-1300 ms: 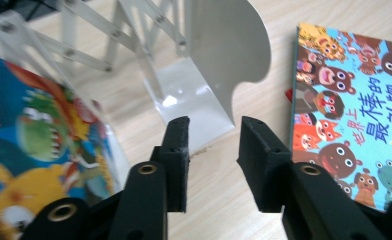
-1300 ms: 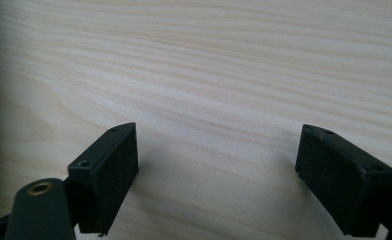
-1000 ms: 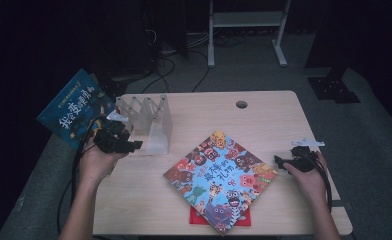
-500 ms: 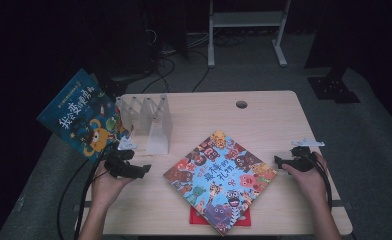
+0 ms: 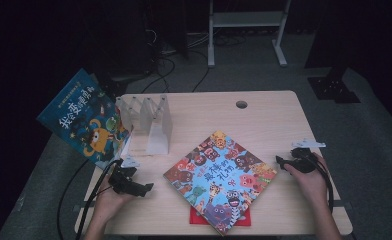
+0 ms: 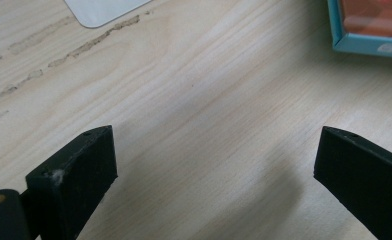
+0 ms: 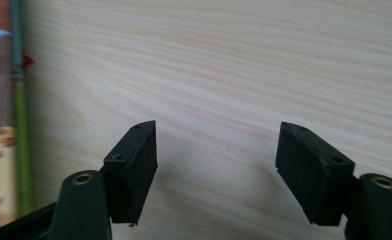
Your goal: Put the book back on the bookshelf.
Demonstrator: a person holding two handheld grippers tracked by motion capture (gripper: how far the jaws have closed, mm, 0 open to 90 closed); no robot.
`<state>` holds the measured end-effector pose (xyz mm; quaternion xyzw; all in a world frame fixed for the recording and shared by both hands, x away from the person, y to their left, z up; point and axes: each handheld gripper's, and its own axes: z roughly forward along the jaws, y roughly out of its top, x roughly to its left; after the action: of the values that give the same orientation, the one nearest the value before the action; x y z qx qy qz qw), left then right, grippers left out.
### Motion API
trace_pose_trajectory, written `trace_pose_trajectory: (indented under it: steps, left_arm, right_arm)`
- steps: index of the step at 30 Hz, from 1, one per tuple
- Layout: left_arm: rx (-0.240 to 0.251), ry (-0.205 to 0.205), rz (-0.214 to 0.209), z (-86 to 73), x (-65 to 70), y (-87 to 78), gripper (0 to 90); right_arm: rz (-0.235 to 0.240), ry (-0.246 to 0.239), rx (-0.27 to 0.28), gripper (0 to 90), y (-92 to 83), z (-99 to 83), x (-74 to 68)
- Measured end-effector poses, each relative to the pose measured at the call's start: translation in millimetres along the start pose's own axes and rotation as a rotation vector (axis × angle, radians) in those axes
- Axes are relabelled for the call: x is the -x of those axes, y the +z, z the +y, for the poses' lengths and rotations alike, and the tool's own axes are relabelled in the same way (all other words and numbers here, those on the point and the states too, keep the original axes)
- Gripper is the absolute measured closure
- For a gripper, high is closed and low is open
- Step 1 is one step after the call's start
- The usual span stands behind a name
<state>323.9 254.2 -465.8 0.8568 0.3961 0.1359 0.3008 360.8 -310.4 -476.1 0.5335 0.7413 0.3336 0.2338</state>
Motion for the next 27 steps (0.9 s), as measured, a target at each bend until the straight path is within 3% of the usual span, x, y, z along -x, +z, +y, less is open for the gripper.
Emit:
trace_pose_trajectory:
  steps: [3, 6, 11, 15, 19, 23, 27]
  left_arm:
    - [-0.02, 0.027, 0.002, -4.3, 2.4, 4.7, 0.7]
    - [-0.002, 0.045, -0.005, -6.2, 1.9, 4.5, 0.0]
    - [0.109, 0.068, -0.029, -17.9, -2.1, 5.8, 0.0]
    - [0.124, 0.075, -0.035, -18.6, -3.7, 6.6, 0.0]
    - [0.12, 0.076, -0.037, -18.5, -4.8, 6.2, 0.0]
    - [0.123, 0.044, -0.012, -19.0, -6.4, 6.3, 0.0]
    - [0.118, 0.056, -0.017, -19.2, -7.3, 5.6, 0.0]
  right_arm:
    - [0.045, 0.007, 0.016, 35.6, -9.8, 0.8, -2.7]
    - [0.079, -0.009, 0.028, 39.1, -18.8, -0.5, -7.9]
    - [0.123, -0.026, 0.032, 40.1, -32.7, -6.2, -14.4]
    - [0.146, -0.042, 0.028, 43.4, -44.0, -14.8, -18.8]
    - [0.177, -0.047, 0.028, 60.6, -55.8, -24.5, -22.6]
    - [0.219, -0.056, 0.025, 75.0, -61.7, -24.6, -26.0]
    - [0.24, -0.075, 0.003, 88.2, -63.4, -24.1, -28.4]
